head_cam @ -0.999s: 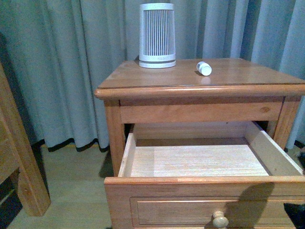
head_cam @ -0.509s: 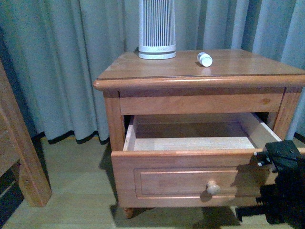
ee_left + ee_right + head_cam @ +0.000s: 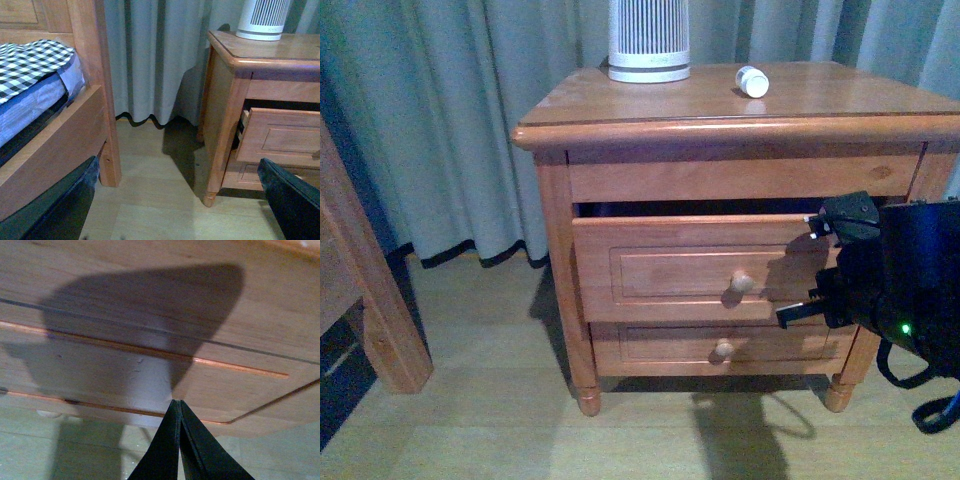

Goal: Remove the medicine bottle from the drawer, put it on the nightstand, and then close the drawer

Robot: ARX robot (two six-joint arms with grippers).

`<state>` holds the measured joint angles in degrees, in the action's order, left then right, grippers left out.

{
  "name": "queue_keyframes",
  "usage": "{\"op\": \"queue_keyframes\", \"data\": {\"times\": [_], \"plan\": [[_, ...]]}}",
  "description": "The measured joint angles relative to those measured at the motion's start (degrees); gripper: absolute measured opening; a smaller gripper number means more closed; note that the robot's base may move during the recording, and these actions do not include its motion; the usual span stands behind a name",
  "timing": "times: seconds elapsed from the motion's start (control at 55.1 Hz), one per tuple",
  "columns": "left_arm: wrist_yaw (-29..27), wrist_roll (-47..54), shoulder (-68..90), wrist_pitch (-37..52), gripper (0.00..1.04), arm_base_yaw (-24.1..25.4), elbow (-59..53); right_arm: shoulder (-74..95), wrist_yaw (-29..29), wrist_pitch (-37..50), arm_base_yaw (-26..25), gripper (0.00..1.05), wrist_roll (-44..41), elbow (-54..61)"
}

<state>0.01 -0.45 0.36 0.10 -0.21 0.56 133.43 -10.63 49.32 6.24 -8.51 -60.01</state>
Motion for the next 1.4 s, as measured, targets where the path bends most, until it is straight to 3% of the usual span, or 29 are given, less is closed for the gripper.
{"op": "queue_keyframes", "data": {"times": [0.345,0.69,1.09,1.399], "plan": [[0.0,0.0,0.0,0.0,0.98,0.0,0.0,4.6,5.0,-4.7,-1.6,0.03,-2.7,-10.4],[0.0,0.0,0.0,0.0,0.98,0.0,0.0,3.3,7.9,-5.3,-1.2,0.03,1.9,-8.6],[0.0,0.0,0.0,0.0,0.98,0.0,0.0,-25.3,12.1,-13.4,1.2,0.03,18.2,11.4],[0.0,0.0,0.0,0.0,0.98,0.0,0.0,-58.1,13.7,-24.7,-2.1,0.03,17.9,10.9]]}}
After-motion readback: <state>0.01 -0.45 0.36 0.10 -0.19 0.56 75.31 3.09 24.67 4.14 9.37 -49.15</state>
